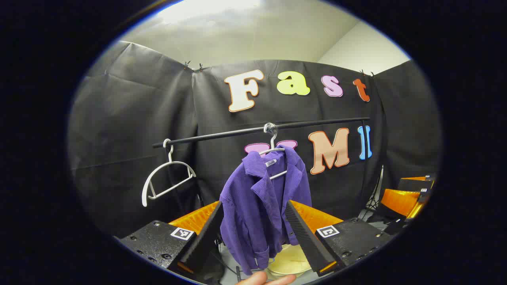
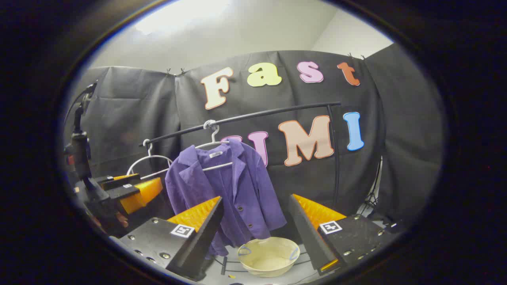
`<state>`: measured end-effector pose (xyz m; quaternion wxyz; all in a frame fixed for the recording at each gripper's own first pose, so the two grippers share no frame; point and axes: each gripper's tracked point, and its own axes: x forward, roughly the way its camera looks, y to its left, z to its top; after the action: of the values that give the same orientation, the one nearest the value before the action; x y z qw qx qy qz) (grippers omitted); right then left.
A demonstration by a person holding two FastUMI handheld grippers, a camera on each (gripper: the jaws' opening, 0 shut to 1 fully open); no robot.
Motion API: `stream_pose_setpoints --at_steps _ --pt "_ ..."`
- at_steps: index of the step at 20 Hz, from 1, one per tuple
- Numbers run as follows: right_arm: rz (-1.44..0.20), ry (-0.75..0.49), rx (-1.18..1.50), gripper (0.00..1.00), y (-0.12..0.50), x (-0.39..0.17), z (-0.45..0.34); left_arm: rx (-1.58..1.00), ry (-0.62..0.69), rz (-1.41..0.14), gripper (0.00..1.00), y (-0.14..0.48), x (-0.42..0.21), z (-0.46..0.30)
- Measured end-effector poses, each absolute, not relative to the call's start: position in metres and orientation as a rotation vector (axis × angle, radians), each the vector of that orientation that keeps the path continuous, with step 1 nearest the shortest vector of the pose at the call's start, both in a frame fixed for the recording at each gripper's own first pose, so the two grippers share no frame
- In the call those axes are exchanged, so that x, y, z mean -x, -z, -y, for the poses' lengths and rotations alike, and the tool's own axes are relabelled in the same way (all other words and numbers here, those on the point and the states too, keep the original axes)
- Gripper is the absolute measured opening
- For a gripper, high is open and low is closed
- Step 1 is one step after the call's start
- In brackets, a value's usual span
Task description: Grasp the clothes on the hanger with both hands and then place them into the laundry hamper below.
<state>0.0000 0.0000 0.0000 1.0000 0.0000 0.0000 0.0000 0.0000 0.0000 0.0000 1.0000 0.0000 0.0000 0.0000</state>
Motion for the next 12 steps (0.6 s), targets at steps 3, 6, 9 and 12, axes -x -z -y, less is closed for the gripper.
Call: stream_pose_setpoints --at_steps 3,6,9,12 --pt "0.033 0.013 -0.005 0.99 -0.01 0.005 -0.002 0.015 -0.004 -0.016 0.99 0.001 -0.002 0.001" --pt "0.018 0.017 -0.046 1.0 -0.007 0.003 0.002 0.015 -0.017 -0.017 0.99 0.001 -0.003 -0.001" --pt "-0.009 0.011 -0.116 0.99 -0.003 0.003 0.004 0.005 -0.018 -0.003 0.99 0.0 -0.007 0.001" --pt "-0.01 0.024 -0.102 0.99 0.001 0.001 0.012 0.014 -0.001 -0.013 0.97 0.007 -0.015 0.009"
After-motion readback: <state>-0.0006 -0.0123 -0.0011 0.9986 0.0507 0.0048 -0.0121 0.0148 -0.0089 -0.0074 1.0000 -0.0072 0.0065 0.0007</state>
